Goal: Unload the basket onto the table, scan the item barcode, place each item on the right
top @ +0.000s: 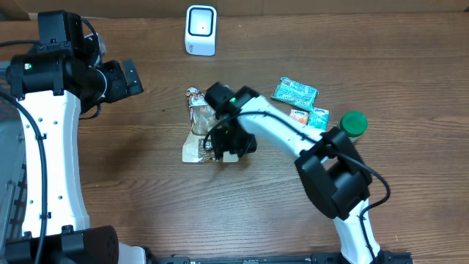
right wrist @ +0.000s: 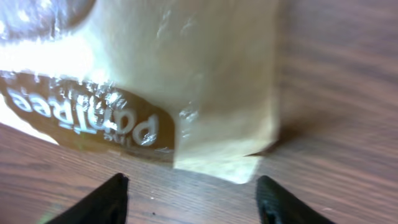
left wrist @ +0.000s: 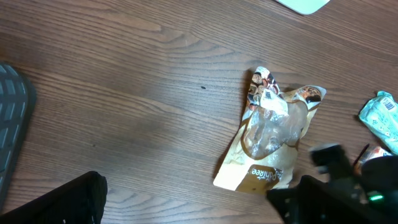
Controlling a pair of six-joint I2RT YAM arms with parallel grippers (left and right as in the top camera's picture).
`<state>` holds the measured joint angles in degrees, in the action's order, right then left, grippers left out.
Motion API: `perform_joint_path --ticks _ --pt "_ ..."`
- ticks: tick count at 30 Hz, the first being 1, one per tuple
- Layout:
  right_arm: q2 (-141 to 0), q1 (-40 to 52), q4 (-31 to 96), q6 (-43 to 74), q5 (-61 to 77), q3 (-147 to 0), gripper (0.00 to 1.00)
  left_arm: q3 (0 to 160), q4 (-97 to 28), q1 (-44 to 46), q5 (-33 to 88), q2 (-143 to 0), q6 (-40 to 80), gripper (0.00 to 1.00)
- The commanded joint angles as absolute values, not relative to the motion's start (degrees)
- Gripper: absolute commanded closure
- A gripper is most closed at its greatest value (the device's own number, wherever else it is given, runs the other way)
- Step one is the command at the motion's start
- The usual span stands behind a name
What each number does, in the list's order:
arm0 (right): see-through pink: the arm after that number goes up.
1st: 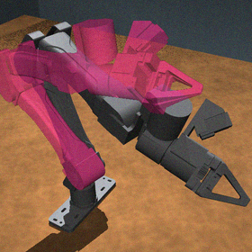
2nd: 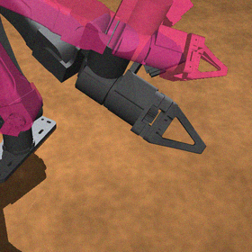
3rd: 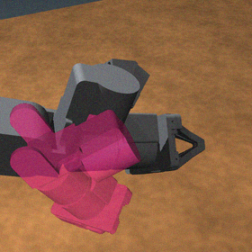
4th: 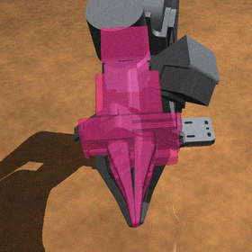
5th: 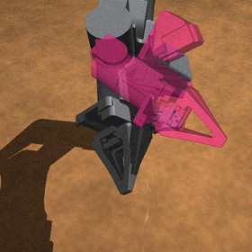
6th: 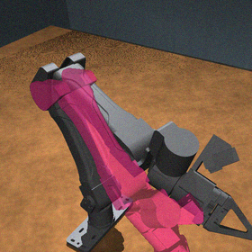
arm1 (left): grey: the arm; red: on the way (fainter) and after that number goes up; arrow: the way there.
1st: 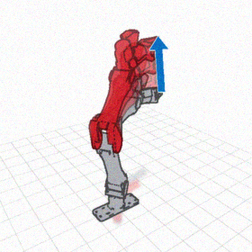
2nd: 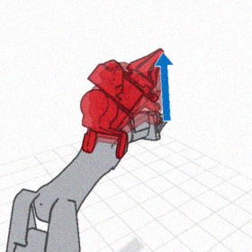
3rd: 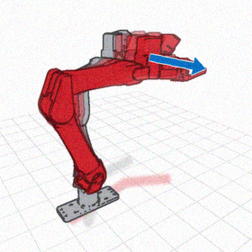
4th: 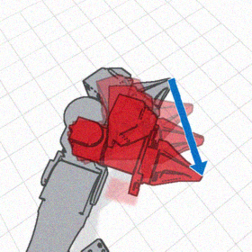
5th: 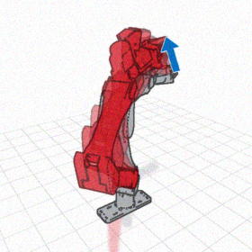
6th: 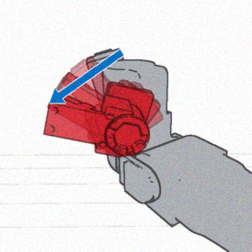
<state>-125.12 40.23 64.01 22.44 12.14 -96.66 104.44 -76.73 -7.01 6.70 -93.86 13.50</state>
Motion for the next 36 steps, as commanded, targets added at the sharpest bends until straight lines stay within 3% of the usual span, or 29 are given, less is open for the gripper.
perform_joint_path --ticks 1,8,18,25,28,36 --pt "-119.68 35.09 63.29 17.43 16.53 -99.24 0.31 104.84 -76.66 -7.11 6.92 -93.01 13.06 0.00" --pt "-120.60 27.94 51.64 17.45 31.44 -92.71 0.28 104.84 -76.66 -7.11 6.92 -93.01 13.08 0.00" --pt "-124.29 28.29 38.00 20.18 36.91 -84.20 0.28 104.84 -76.66 -7.11 6.92 -93.01 13.06 0.00" --pt "-128.70 32.75 26.74 31.57 37.12 -82.65 0.29 104.84 -76.66 -7.11 6.92 -93.01 13.08 0.00" --pt "-132.64 33.71 21.47 38.37 36.97 -82.54 0.39 104.84 -76.66 -7.11 6.92 -93.01 13.08 0.00" --pt "-134.50 32.18 20.84 40.53 35.90 -82.54 0.69 104.84 -76.66 -7.11 6.92 -93.01 13.08 0.00"
